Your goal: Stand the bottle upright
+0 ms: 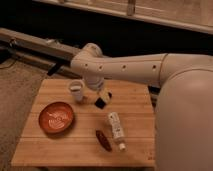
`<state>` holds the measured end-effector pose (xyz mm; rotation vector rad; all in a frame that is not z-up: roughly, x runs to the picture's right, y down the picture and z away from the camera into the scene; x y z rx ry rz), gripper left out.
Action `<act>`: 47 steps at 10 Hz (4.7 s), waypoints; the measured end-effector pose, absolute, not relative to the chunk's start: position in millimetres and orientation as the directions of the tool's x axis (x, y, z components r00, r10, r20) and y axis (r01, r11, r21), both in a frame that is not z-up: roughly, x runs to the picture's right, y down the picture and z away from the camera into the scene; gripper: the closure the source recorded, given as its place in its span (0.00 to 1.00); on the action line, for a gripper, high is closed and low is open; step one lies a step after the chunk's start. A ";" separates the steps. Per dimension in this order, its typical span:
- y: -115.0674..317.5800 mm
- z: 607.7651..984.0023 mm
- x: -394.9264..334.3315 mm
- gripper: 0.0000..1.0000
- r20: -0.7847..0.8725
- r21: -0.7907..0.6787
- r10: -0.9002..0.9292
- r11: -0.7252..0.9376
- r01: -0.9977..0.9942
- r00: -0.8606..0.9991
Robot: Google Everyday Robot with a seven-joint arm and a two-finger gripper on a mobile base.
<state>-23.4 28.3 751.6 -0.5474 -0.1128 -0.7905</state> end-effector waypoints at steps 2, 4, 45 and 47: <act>28.1 751.7 -28.4 0.20 0.304 -0.416 -0.643 0.574 0.705 0.703; 27.8 751.6 -26.7 0.20 0.302 -0.417 -0.641 0.577 0.702 0.706; 215.7 800.4 52.9 0.20 0.635 -0.132 -0.749 0.136 0.982 0.189; 234.3 802.5 50.8 0.20 0.618 -0.091 -0.772 0.119 0.989 0.150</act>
